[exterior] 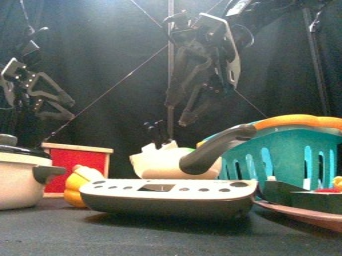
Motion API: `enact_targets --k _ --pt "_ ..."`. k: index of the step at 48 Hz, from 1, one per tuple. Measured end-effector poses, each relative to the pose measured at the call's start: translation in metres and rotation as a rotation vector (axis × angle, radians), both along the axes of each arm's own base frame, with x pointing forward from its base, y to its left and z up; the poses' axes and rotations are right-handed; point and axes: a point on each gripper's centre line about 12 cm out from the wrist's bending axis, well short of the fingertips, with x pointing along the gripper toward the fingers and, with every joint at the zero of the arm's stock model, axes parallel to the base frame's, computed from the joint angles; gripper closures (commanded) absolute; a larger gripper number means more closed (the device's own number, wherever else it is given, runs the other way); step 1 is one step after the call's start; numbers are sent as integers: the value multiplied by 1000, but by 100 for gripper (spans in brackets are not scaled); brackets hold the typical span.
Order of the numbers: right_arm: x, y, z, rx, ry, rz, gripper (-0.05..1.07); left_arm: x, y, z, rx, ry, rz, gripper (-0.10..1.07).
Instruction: Grab starfruit
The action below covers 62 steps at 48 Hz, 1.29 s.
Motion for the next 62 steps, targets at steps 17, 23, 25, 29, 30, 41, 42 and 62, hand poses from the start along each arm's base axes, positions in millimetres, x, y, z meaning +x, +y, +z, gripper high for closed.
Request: enact_targets --k 17,23,25,29,30,41,42,62 --pt "-20 13 17 10 -38 38 4 0 -2 -2 -3 9 -9 -1" --pt "-36 24 19 25 -39 67 4 0 -3 -2 -6 14 -13 -1" --pt "-41 27 20 31 -39 75 4 1 -4 -3 -5 16 -20 -1" --pt "-50 35 20 50 -36 92 4 2 -7 -3 3 19 -44 -1" --pt "-54 37 19 54 -32 97 4 2 -8 -3 5 20 -51 -1" --pt "-78 56 8 69 2 155 4 7 -23 -3 43 33 -154 -1" --pt "-80 57 7 68 5 161 4 7 -25 -3 46 33 -164 -1" --pt "-116 72 6 101 63 179 4 10 -38 -1 68 18 -247 -1"
